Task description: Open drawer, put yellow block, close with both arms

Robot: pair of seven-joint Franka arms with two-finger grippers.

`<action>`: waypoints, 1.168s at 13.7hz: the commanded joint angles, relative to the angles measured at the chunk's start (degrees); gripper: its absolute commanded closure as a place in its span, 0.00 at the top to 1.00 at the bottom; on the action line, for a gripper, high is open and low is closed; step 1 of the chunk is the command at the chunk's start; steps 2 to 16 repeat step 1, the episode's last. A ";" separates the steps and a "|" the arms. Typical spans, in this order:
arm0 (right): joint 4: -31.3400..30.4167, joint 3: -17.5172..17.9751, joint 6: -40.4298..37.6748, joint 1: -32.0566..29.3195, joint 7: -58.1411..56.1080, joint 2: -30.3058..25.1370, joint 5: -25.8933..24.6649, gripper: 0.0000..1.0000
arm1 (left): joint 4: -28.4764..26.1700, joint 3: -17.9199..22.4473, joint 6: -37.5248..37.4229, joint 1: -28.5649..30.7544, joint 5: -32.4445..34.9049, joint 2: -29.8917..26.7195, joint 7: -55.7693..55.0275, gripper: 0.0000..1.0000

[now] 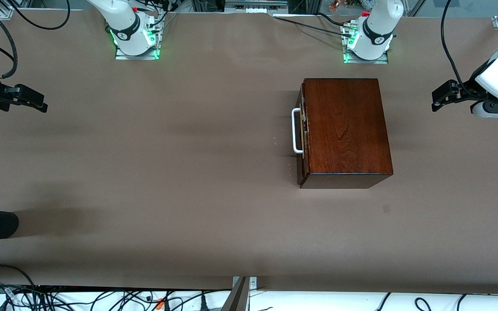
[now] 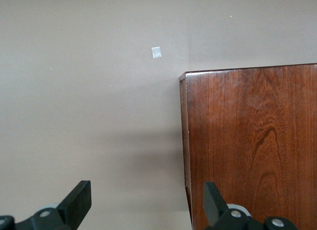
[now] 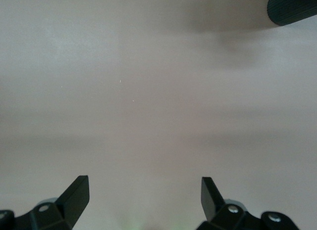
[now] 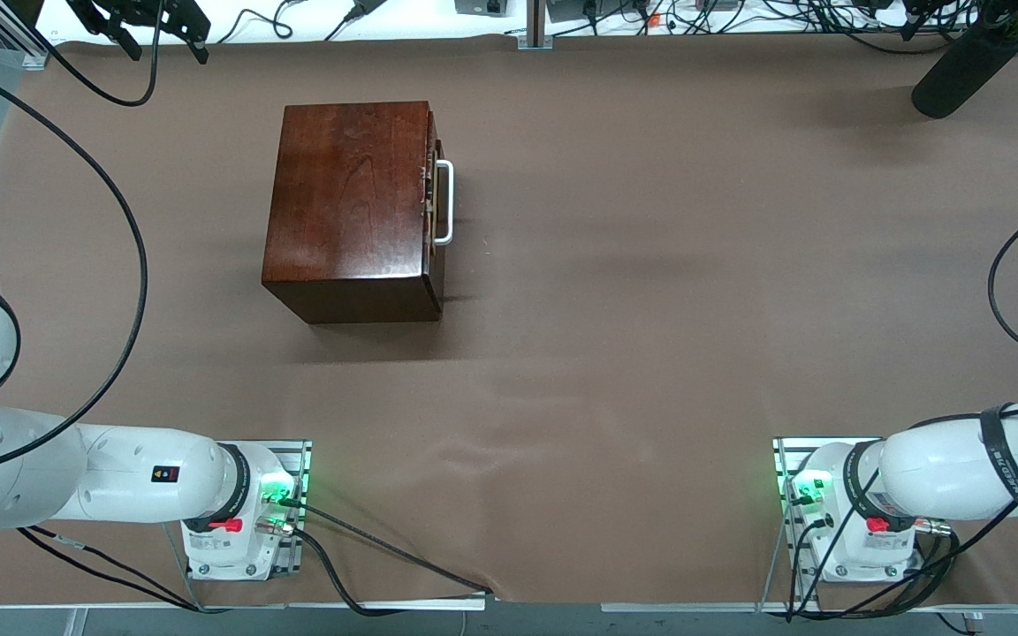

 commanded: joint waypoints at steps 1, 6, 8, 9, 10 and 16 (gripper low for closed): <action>-0.18 0.41 0.33 -0.16 0.59 -0.43 -0.18 1.00 | -1.58 -0.27 -0.17 0.50 -0.74 -1.72 -0.26 1.00; -0.18 0.41 0.33 -0.16 0.59 -0.43 -0.18 1.00 | -1.58 -0.27 -0.17 0.50 -0.74 -1.72 -0.26 1.00; -0.18 0.41 0.33 -0.16 0.59 -0.43 -0.18 1.00 | -1.58 -0.27 -0.17 0.50 -0.74 -1.72 -0.26 1.00; -0.18 0.41 0.33 -0.16 0.59 -0.43 -0.18 1.00 | -1.58 -0.27 -0.17 0.50 -0.74 -1.72 -0.26 1.00; -0.18 0.41 0.33 -0.16 0.59 -0.43 -0.18 1.00 | -1.58 -0.27 -0.17 0.50 -0.74 -1.72 -0.26 1.00; -0.18 0.41 0.33 -0.16 0.59 -0.43 -0.18 1.00 | -1.58 -0.27 -0.17 0.50 -0.74 -1.72 -0.26 1.00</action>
